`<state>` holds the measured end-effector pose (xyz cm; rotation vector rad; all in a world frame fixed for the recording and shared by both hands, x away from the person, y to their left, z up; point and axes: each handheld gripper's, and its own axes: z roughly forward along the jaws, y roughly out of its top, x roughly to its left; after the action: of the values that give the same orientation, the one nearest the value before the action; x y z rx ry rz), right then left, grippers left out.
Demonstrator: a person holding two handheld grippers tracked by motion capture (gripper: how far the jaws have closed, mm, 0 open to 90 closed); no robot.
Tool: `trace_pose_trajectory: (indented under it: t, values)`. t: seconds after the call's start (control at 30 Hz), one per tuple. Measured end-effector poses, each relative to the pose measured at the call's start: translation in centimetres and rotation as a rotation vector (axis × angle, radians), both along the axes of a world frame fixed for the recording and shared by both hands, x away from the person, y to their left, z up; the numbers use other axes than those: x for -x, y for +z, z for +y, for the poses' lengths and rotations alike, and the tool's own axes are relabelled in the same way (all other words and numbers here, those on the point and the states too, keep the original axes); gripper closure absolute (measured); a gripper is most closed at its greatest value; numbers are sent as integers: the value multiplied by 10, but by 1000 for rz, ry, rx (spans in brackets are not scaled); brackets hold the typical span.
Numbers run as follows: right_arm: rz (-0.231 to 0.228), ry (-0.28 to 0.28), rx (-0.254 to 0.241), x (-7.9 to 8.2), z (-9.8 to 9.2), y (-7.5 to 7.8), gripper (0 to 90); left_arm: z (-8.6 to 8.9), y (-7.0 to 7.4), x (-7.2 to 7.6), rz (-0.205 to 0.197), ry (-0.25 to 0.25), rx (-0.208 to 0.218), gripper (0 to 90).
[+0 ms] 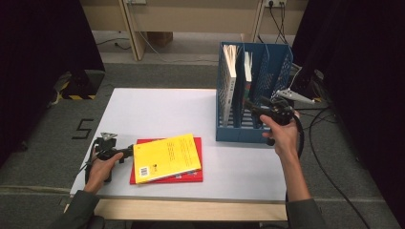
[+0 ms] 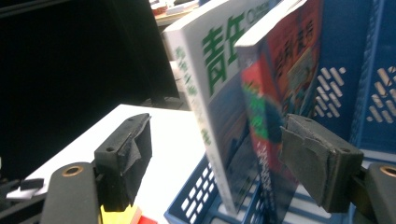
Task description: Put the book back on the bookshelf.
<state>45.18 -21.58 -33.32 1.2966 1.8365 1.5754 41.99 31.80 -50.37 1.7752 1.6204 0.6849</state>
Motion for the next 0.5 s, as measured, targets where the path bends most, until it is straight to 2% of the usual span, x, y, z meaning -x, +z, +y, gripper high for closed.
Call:
trace_pose_trajectory:
  t: [0.1, 0.3, 0.47, 0.5]
  values:
    - [-7, 8, 24, 8, 3, -8, 252, 0, 0, 0, -1, -1, -1, 127]
    - [10, 40, -5, 21, 9, -25, 244, 0, 0, 0, 0, -2, -1, 126]
    - [11, 51, 13, 28, 12, -34, 239, 0, 0, 0, 1, -2, -3, 127]
    - [16, 54, 2, 29, 12, -36, 237, 0, 0, 0, 3, -3, -4, 126]
